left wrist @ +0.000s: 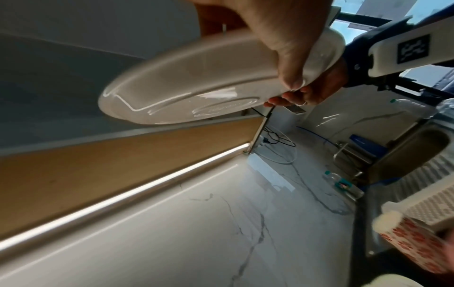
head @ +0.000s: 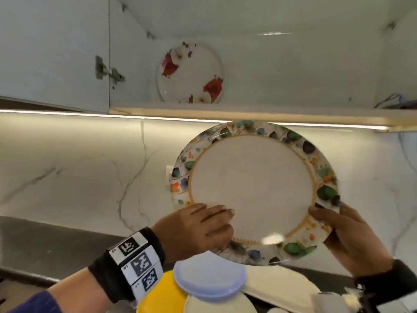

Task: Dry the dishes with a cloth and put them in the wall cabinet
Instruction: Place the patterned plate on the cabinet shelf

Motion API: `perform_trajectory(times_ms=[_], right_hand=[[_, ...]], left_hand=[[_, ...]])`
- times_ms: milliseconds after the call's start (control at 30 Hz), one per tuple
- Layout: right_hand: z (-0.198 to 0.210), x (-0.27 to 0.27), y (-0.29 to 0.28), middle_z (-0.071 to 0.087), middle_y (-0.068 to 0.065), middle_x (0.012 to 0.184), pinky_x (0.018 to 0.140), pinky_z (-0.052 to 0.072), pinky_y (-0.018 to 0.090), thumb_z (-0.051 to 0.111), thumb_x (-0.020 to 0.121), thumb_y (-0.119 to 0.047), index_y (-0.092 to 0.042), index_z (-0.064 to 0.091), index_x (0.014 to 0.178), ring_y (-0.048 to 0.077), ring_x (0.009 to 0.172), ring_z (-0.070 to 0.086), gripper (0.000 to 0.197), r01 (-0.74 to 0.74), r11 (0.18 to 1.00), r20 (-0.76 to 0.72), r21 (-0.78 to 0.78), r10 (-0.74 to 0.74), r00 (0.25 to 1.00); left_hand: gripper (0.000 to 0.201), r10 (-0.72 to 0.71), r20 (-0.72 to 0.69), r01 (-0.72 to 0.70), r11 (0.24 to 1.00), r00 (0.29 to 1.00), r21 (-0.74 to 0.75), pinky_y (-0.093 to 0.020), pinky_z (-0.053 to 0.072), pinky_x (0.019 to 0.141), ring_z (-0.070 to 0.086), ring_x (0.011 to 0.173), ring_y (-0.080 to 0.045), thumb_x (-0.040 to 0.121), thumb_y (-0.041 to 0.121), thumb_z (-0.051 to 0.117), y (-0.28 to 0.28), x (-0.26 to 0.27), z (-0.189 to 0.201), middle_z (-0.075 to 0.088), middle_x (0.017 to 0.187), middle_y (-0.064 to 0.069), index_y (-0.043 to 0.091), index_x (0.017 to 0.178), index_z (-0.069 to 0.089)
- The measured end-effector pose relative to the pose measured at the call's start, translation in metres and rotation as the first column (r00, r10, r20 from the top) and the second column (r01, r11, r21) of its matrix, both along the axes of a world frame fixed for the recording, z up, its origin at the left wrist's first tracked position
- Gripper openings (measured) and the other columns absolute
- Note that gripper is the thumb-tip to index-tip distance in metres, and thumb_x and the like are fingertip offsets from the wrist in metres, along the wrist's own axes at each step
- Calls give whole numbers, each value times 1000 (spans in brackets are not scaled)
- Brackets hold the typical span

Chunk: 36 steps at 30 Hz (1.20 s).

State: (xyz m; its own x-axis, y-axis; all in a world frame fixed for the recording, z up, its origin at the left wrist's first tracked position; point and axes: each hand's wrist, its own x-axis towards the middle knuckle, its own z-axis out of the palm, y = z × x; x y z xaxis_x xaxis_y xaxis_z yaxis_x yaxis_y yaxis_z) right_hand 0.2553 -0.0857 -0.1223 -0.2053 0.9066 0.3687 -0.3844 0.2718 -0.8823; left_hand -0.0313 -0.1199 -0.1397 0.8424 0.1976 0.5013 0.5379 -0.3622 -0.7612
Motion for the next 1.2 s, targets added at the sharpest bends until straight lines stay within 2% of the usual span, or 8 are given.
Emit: perform_trajectory(times_ms=[67,167,367,600,700,800,900,1200], right_hand=[[38,10,3,74,10,82,48,56,31,93,24,-31,-12,63,96,23,66,71,80,26,996,186,81,-40,982],[102,19,12,73,8,75,48,57,31,92,20,-37,-13,63,95,21,60,70,85,92,983,422,160,-152,894],[209,10,62,68,-2,53,45,53,24,57,82,5,-9,57,84,10,45,65,14,268,931,361,248,-346,866],[313,9,128,62,5,47,29,44,20,54,87,4,-7,51,75,10,30,56,17,501,814,429,294,-581,692],[354,12,155,60,7,40,29,47,26,57,87,2,-3,53,78,20,37,60,11,559,753,464,348,-656,595],[384,11,183,67,20,77,59,59,38,64,84,-2,1,57,92,34,80,63,11,604,667,515,437,-736,440],[400,12,211,54,24,125,97,44,46,69,80,-9,4,54,120,39,116,52,45,646,476,490,596,-853,177],[418,-5,262,55,22,115,80,36,34,69,82,-9,10,49,126,30,98,49,53,606,426,481,672,-873,80]], left_hand=[[25,19,-27,-17,998,999,65,-30,56,71,66,100,-21,99,10,31,9,1,28,68,114,-8,16,114,49],[32,42,-78,-28,985,996,168,-32,57,69,66,99,-24,97,10,32,26,2,72,66,117,-11,13,127,43],[45,123,4,-121,974,992,191,-39,58,59,66,99,-30,85,24,43,75,-4,158,65,114,-16,13,128,39],[53,418,-32,-414,906,908,92,-46,56,73,51,122,-37,86,46,40,136,-58,235,61,123,-14,13,125,54],[58,699,-62,-697,715,713,45,-42,39,101,11,144,-24,94,54,27,154,-74,263,34,148,-3,23,143,30],[53,779,-100,-777,626,620,64,-40,35,104,0,145,-19,97,50,25,167,-81,290,26,152,-1,26,145,24],[53,821,-121,-818,569,558,85,-41,36,105,-2,145,-19,97,47,30,185,-79,322,23,154,-1,29,146,21],[58,866,-98,-870,493,491,-2,-40,37,101,2,145,-18,95,43,44,233,-49,378,24,153,-1,30,146,21]])
